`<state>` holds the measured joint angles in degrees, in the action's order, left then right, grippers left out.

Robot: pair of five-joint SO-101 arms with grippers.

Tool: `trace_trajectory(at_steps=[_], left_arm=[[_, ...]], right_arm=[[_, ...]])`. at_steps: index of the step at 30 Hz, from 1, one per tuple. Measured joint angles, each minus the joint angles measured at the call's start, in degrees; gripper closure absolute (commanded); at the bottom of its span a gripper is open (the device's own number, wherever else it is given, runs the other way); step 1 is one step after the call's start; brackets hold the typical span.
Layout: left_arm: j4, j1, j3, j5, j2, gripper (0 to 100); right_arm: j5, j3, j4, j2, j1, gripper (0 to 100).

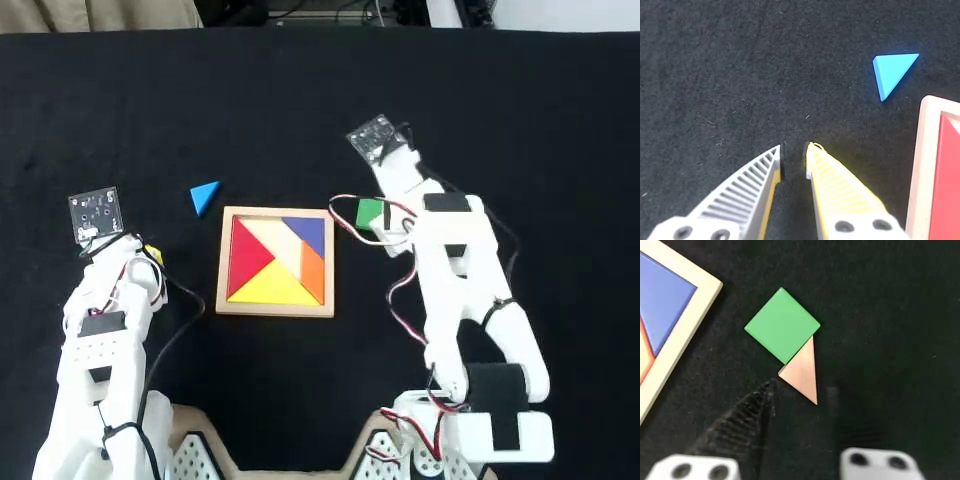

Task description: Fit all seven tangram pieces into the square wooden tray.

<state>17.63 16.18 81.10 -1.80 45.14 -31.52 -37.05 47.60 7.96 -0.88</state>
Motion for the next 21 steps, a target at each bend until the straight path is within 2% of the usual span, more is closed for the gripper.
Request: trace_trajectory(at_steps=[12,21], left_arm=[[0.0,0.0,0.0,0.0,0.0,90],[0.0,0.0,0.0,0.0,0.0,90]], right_arm=[[0.5,12.2,4.7,-18.7,0.0,76.9],[0.5,15.1,5.0,-20.7,0.0,79.8]])
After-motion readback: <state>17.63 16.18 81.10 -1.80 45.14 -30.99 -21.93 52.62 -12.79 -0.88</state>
